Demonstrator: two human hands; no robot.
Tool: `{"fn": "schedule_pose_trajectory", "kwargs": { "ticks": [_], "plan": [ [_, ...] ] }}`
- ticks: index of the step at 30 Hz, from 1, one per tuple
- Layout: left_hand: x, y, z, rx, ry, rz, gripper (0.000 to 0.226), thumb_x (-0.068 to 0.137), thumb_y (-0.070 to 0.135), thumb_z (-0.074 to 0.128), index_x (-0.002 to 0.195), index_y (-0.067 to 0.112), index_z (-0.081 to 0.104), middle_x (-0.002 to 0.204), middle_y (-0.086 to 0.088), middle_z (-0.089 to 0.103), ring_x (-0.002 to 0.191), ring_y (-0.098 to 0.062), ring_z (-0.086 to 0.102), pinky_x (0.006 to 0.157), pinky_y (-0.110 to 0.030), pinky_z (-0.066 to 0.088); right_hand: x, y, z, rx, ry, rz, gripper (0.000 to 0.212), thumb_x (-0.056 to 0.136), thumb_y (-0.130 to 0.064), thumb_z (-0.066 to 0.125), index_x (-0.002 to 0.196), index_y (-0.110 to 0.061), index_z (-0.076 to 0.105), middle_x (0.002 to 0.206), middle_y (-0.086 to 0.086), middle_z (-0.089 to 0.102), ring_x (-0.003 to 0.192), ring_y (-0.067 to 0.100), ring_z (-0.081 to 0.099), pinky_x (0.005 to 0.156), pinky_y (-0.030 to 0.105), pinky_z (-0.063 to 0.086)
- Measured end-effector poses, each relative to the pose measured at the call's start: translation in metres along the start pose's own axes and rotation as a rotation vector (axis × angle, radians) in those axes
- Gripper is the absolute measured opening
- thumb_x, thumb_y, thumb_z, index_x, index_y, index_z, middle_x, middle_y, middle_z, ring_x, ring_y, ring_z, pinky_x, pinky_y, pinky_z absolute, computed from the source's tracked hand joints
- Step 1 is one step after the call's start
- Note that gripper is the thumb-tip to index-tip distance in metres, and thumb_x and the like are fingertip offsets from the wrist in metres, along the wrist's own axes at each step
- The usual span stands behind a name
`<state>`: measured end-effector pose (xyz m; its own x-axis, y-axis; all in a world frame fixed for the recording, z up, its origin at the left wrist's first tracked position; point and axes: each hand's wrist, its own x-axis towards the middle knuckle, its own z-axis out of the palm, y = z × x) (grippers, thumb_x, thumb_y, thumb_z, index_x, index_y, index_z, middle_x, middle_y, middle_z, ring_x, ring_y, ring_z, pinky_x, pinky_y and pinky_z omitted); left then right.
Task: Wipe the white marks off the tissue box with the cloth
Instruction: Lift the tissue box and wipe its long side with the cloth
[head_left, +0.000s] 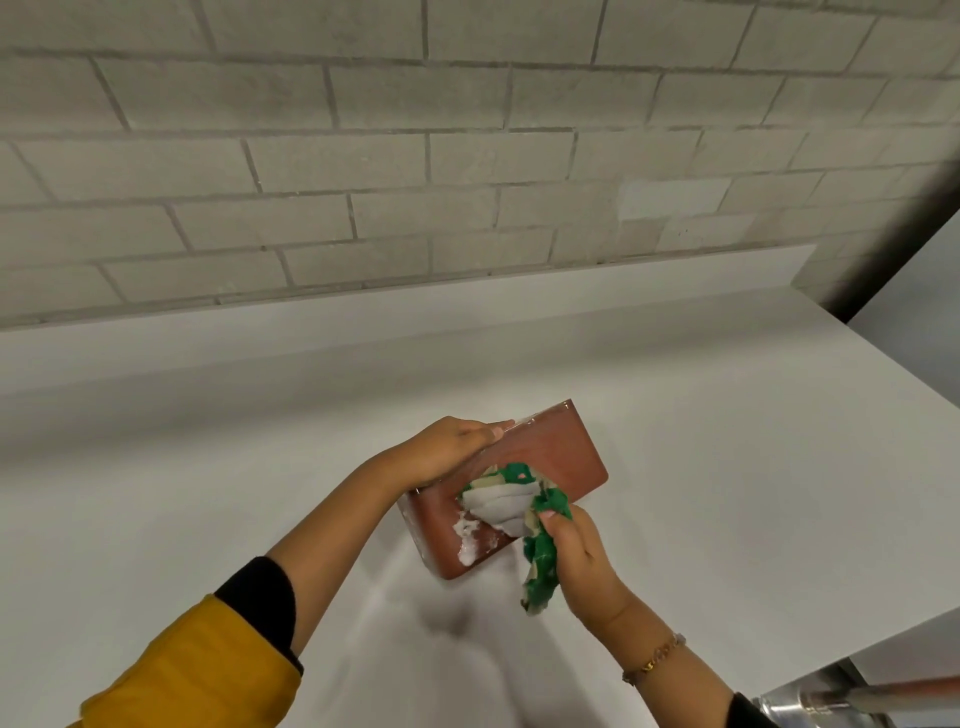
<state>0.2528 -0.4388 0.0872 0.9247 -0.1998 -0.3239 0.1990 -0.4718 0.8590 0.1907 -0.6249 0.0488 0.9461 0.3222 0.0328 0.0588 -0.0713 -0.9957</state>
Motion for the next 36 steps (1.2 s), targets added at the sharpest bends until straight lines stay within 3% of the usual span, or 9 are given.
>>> {"fn": "schedule_pose_trajectory", "kwargs": {
  "ticks": [2, 4, 10, 12, 16, 19, 23, 30, 36],
  "plan": [
    [0.000, 0.000, 0.000, -0.010, 0.012, -0.002, 0.033, 0.096, 0.039, 0.044, 0.109, 0.022, 0.069, 0.094, 0.009, 0.069, 0.080, 0.000, 0.063, 0.071, -0.013, 0.046, 0.002, 0.000, 0.002, 0.051, 0.066, 0.003, 0.030, 0.073, -0.041, 0.043, 0.078, -0.024, 0.067, 0.070, -0.011, 0.070, 0.071, 0.002, 0.063, 0.067, 0.013, 0.048],
    [0.000, 0.001, -0.001, -0.015, 0.014, -0.006, 0.034, 0.096, 0.039, 0.044, 0.113, 0.021, 0.068, 0.097, 0.007, 0.069, 0.084, -0.003, 0.063, 0.074, -0.015, 0.046, 0.003, -0.001, 0.011, 0.021, 0.051, -0.024, 0.051, 0.074, -0.040, 0.041, 0.104, -0.006, 0.065, 0.099, 0.003, 0.070, 0.092, 0.010, 0.065, 0.083, 0.021, 0.049],
    [-0.001, 0.003, -0.001, -0.020, -0.010, -0.014, 0.039, 0.097, 0.037, 0.044, 0.128, 0.018, 0.059, 0.127, -0.005, 0.063, 0.112, -0.019, 0.060, 0.099, -0.027, 0.042, -0.004, -0.003, 0.026, -0.074, -0.069, -0.021, 0.060, 0.081, -0.036, 0.039, 0.133, -0.005, 0.045, 0.135, 0.013, 0.050, 0.128, 0.020, 0.045, 0.112, 0.036, 0.032],
    [-0.001, 0.003, -0.002, -0.041, -0.011, -0.018, 0.038, 0.097, 0.037, 0.045, 0.125, 0.017, 0.060, 0.125, -0.004, 0.064, 0.101, -0.014, 0.062, 0.092, -0.024, 0.045, -0.007, -0.002, 0.021, -0.098, -0.102, -0.021, 0.055, 0.081, -0.037, 0.038, 0.128, -0.012, 0.051, 0.129, 0.008, 0.056, 0.123, 0.015, 0.050, 0.108, 0.029, 0.037],
    [0.000, -0.001, -0.002, -0.048, -0.001, 0.001, 0.035, 0.095, 0.040, 0.047, 0.121, 0.024, 0.064, 0.112, 0.005, 0.067, 0.081, 0.004, 0.062, 0.077, -0.013, 0.047, -0.003, -0.002, 0.010, -0.028, 0.004, 0.006, 0.032, 0.078, -0.035, 0.039, 0.085, -0.032, 0.070, 0.079, -0.014, 0.071, 0.079, 0.000, 0.064, 0.074, 0.013, 0.047],
    [0.002, -0.004, -0.001, -0.012, 0.020, 0.005, 0.036, 0.095, 0.041, 0.047, 0.122, 0.023, 0.064, 0.119, 0.002, 0.067, 0.084, 0.006, 0.059, 0.073, -0.008, 0.044, -0.002, -0.004, 0.018, 0.035, 0.054, 0.009, 0.052, 0.075, -0.041, 0.040, 0.107, -0.007, 0.063, 0.101, 0.007, 0.068, 0.092, 0.008, 0.063, 0.085, 0.028, 0.048],
    [0.003, -0.003, 0.000, -0.004, 0.011, 0.010, 0.036, 0.096, 0.039, 0.046, 0.122, 0.021, 0.064, 0.110, 0.013, 0.063, 0.076, 0.015, 0.055, 0.065, 0.001, 0.043, -0.004, -0.003, 0.032, -0.041, 0.006, -0.017, 0.056, 0.082, -0.030, 0.038, 0.130, -0.003, 0.047, 0.132, 0.014, 0.053, 0.125, 0.022, 0.048, 0.110, 0.037, 0.034],
    [0.002, -0.001, -0.001, -0.068, 0.003, -0.034, 0.035, 0.096, 0.040, 0.046, 0.116, 0.021, 0.066, 0.092, 0.007, 0.069, 0.077, -0.003, 0.067, 0.071, -0.014, 0.051, -0.010, 0.001, 0.029, -0.151, -0.119, -0.046, 0.046, 0.086, -0.015, 0.037, 0.125, 0.006, 0.051, 0.128, 0.019, 0.056, 0.124, 0.029, 0.049, 0.110, 0.046, 0.033],
    [-0.001, 0.002, -0.003, -0.049, -0.020, -0.025, 0.037, 0.096, 0.041, 0.044, 0.124, 0.024, 0.061, 0.110, 0.013, 0.063, 0.081, 0.008, 0.061, 0.071, -0.007, 0.049, -0.014, -0.009, 0.024, -0.206, -0.147, -0.180, 0.036, 0.087, -0.026, 0.036, 0.113, -0.041, 0.056, 0.116, -0.003, 0.064, 0.113, 0.011, 0.056, 0.105, 0.023, 0.036]
  ]
}}
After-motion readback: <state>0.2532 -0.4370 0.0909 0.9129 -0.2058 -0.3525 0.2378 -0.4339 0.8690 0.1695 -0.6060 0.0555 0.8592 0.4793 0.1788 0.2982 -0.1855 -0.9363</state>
